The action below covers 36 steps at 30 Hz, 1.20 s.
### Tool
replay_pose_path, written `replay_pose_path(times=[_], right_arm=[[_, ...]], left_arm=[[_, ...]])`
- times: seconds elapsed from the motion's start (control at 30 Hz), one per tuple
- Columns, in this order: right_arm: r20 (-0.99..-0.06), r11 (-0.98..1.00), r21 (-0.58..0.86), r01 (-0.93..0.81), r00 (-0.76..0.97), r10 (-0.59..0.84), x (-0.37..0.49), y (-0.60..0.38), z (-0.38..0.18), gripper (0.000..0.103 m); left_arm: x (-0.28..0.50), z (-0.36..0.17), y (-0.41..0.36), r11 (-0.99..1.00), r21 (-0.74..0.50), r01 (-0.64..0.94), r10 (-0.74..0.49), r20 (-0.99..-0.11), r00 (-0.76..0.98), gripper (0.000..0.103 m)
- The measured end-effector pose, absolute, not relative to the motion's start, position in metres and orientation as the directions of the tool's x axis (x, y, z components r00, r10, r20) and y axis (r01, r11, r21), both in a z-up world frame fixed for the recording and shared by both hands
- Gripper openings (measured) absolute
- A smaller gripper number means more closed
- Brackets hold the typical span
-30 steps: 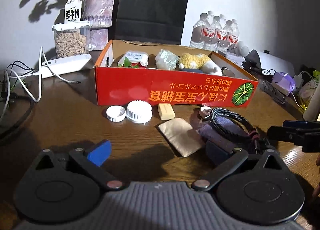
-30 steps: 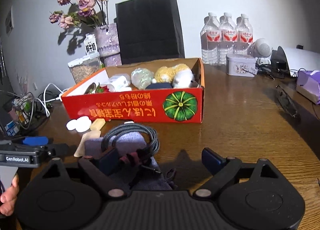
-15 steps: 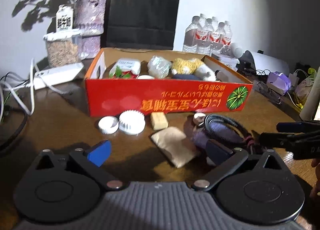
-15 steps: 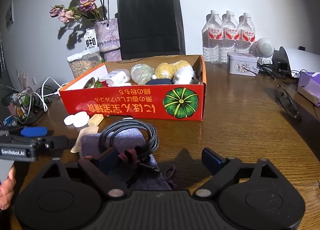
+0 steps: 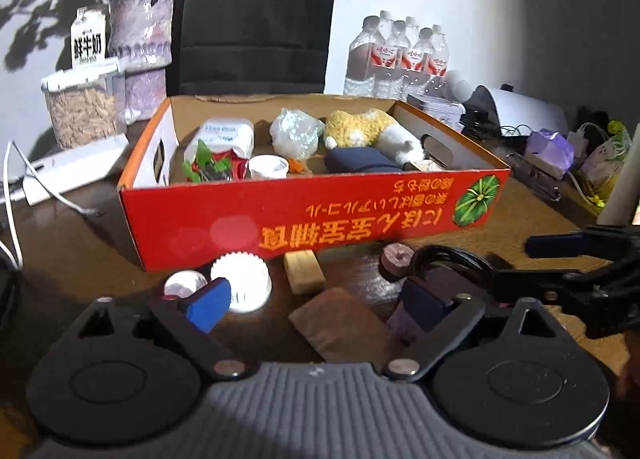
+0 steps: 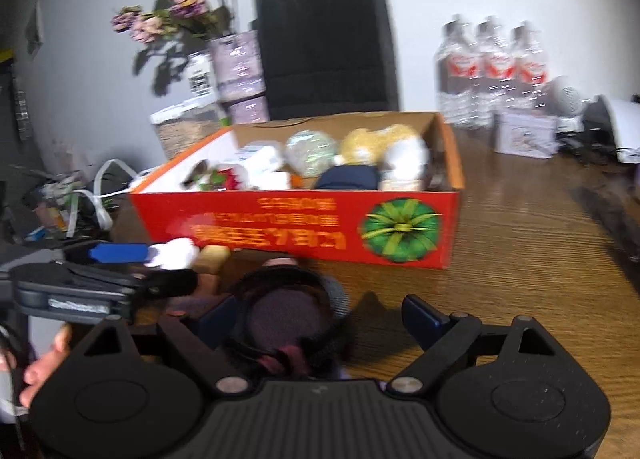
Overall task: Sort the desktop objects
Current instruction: 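Grasp the ridged white lid with the left gripper while the right gripper grasps the black cable coil, then carry the ridged lid and cable coil into the box and open both grippers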
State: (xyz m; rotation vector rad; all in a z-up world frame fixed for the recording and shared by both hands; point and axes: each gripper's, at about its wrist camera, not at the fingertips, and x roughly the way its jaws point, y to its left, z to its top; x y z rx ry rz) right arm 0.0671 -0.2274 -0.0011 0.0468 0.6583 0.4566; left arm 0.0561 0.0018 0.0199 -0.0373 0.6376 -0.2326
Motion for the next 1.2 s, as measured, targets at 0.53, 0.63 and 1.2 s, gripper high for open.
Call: replay_pose_path(times=[0.53, 0.63, 1.2], right_arm=[[-0.628, 0.938, 0.008, -0.345, 0.729, 0.273, 0.082, -0.196, -0.016, 0.010], [-0.592, 0.940, 0.026, -0.341, 0.752, 0.289, 0.074, -0.202, -0.006, 0.009], [-0.494, 0.943, 0.147, -0.298, 0.804, 0.332, 0.042, -0.240, 0.027, 0.009]], left_arm=[[0.100, 0.006, 0.027, 0.994, 0.024, 0.106, -0.066, -0.640, 0.766, 0.067], [0.096, 0.007, 0.027, 0.992, 0.018, 0.123, -0.084, -0.634, 0.769, 0.047], [0.040, 0.057, 0.029, 0.993, -0.031, 0.115, -0.113, -0.551, 0.827, 0.040]])
